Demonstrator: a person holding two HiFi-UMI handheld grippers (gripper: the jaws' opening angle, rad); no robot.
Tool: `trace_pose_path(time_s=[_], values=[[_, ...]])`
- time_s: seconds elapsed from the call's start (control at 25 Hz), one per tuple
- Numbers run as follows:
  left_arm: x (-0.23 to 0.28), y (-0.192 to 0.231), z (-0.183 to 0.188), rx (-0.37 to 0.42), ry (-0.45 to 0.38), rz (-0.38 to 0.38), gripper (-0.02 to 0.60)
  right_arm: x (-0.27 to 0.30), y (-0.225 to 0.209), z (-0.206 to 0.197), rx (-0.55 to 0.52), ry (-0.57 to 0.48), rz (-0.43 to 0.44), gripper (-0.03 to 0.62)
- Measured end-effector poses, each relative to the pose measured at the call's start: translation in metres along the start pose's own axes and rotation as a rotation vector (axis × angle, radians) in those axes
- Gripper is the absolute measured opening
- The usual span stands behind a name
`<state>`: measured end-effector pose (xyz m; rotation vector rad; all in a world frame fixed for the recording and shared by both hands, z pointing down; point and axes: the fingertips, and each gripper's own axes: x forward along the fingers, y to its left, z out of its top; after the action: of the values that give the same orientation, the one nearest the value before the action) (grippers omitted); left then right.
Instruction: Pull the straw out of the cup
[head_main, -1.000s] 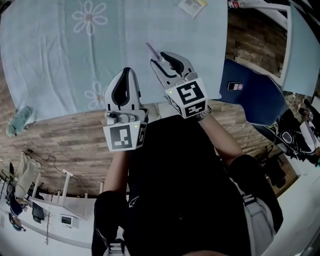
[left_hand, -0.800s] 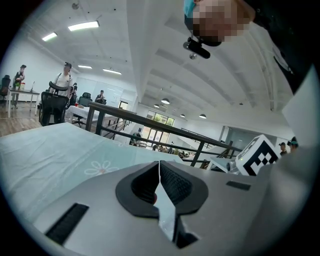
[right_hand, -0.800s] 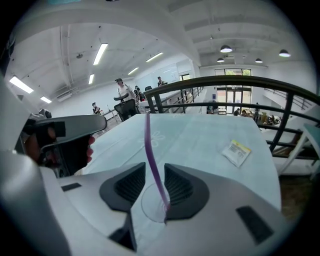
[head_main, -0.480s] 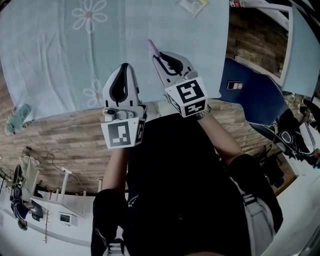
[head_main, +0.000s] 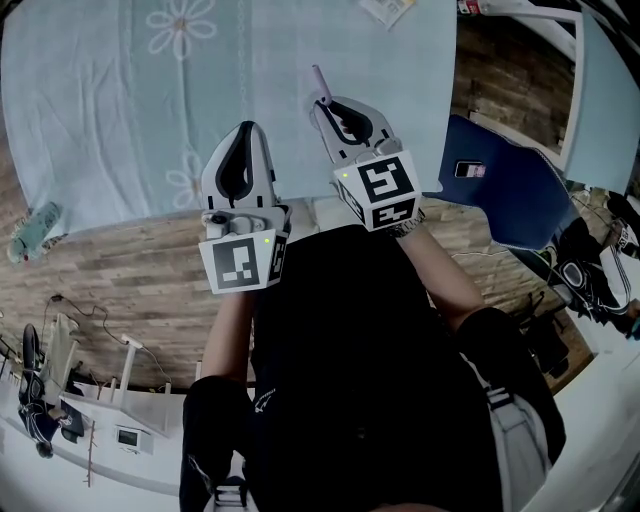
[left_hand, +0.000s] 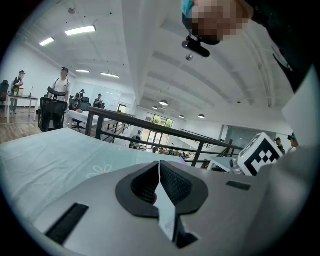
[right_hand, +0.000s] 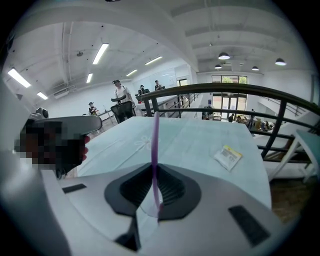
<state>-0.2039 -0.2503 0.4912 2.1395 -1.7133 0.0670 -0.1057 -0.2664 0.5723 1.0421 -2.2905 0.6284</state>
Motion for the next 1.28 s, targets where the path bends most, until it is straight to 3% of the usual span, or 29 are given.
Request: trace_pose_path(time_s=[0.6, 0.8, 1.28], values=[[-0.032, -0.016, 0.004, 0.024, -0.032, -0.013, 0.018, -0.035, 0.007, 0.019, -0.032, -0.108, -0.031, 0.038], [-0.046, -0.030, 0.010, 0.022, -0.080, -0.041, 0.018, -0.055, 0.013, 0.026, -0.036, -0.160, -0.043, 0.038], [-0.082, -0.048, 0.003, 0.061, -0.084, -0.062, 0.018, -0.096, 0.034, 0.024, -0.012, -0.234, -0.054, 0.038]])
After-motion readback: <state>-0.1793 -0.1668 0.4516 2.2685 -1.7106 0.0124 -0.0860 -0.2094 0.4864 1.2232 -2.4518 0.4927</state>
